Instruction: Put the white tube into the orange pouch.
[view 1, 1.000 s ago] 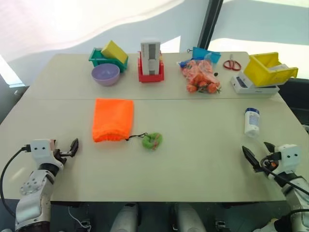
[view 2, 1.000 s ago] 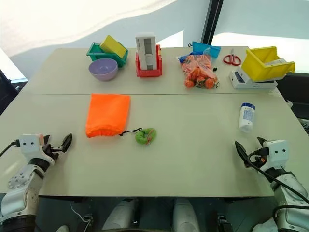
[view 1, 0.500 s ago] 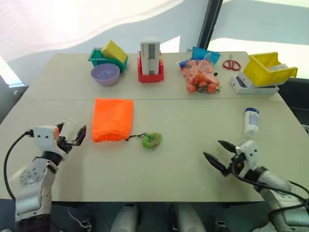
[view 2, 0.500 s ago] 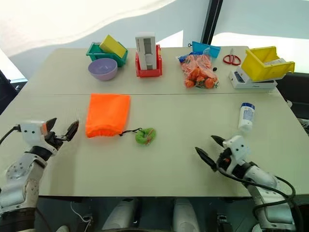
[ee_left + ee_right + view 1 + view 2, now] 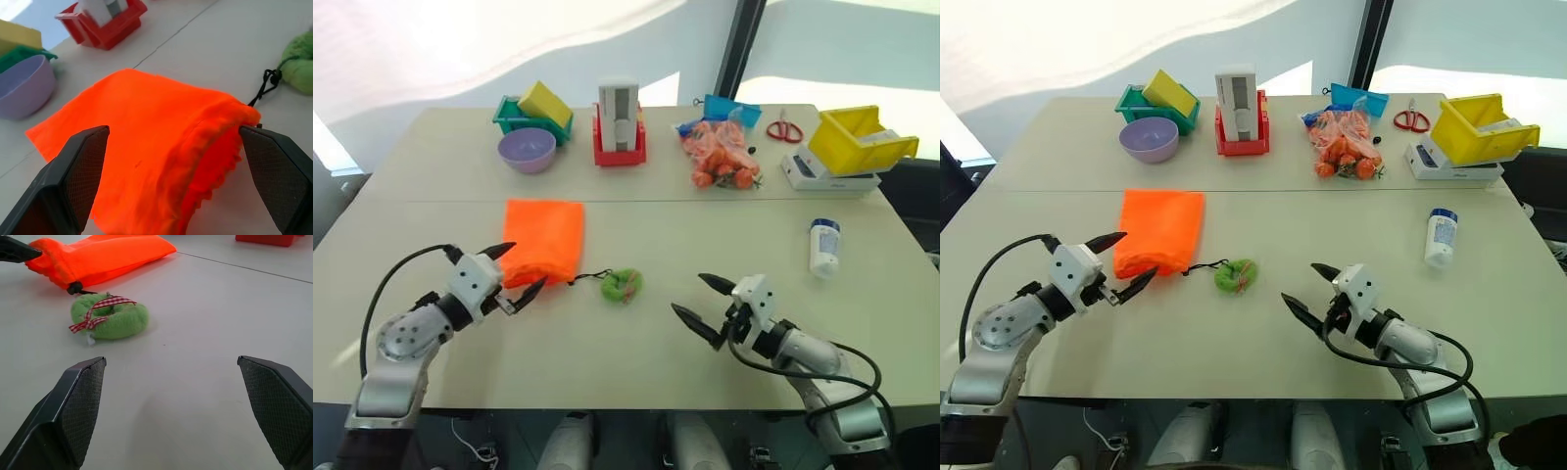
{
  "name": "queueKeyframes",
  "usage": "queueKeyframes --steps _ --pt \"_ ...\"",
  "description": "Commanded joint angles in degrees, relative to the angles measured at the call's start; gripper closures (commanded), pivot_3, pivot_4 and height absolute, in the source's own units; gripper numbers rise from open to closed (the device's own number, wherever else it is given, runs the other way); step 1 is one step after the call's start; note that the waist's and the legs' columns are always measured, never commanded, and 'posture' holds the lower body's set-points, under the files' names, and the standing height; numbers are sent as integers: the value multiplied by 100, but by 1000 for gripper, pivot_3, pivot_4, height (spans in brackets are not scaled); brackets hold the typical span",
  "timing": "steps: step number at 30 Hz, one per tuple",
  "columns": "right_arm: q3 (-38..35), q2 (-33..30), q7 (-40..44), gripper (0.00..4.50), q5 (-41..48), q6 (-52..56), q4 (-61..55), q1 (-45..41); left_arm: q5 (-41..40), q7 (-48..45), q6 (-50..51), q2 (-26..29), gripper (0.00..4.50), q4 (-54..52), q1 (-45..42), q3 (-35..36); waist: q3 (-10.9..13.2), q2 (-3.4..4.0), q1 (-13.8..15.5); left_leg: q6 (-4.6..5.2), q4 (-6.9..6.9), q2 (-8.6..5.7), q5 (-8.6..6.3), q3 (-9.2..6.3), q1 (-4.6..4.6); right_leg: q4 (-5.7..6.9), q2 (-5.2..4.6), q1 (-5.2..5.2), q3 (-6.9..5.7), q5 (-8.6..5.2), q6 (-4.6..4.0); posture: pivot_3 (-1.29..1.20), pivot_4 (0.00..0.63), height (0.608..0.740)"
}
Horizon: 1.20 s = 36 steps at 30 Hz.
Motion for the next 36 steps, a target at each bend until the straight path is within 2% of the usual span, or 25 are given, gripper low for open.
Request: queueKeyframes --steps 1,3,5,6,12,13,16,23,28,36 --pt "-37 20 5 43 -21 -155 -61 -20 489 100 -247 188 0 233 -78 -97 0 0 -8 0 -1 0 0 0 0 0 0 0 0 0 1 0 150 740" --pt "-38 17 1 43 -42 -181 -47 -17 554 189 -195 186 0 375 -143 -86 0 0 -4 0 -2 0 0 0 0 0 2 -1 -2 1 3 0 150 740" --pt "-59 5 -10 0 -60 -214 -36 -1 750 289 -192 238 510 531 -176 -106 0 0 -3 1 -2 0 0 -1 0 0 2 -1 -4 1 4 0 150 740" --pt "-74 -1 -23 0 -73 -231 -30 7 796 344 -222 225 901 573 -186 -88 0 0 -2 1 -2 0 0 -1 0 0 2 -1 -6 2 5 0 150 740" --pt "-237 -42 -124 0 -132 -326 59 3 565 414 -275 23 4069 583 -243 8 0 0 -4 1 0 0 0 0 0 0 1 0 -7 5 10 0 150 740" --pt "-309 -43 -173 0 -137 -347 89 -17 519 394 -299 -4 4488 553 -227 12 0 0 -5 1 0 0 0 0 0 0 1 -1 -7 5 11 0 150 740" --pt "-588 -15 -434 0 -188 -430 214 -136 338 325 -254 -90 4488 441 -170 15 0 0 -4 1 0 0 0 0 0 1 1 0 -7 6 11 0 150 740" --pt "-1732 -12 -1710 0 -475 -660 897 -737 -522 248 617 -431 4488 -240 -196 66 0 -1 -3 1 5 -1 0 1 1 2 1 3 -6 8 14 0 150 740" --pt "-2004 -152 -2303 0 -927 -721 1650 -985 -1048 167 1331 -453 4488 -624 -294 65 -1 0 -8 1 4 -6 1 4 1 5 2 2 -6 9 15 0 150 740" --pt "-2286 -126 -2604 0 -910 -847 2328 -1071 -2160 115 2720 -388 4488 -1336 -342 251 0 1 -32 2 11 -4 1 13 10 33 3 0 1 8 14 0 150 740"
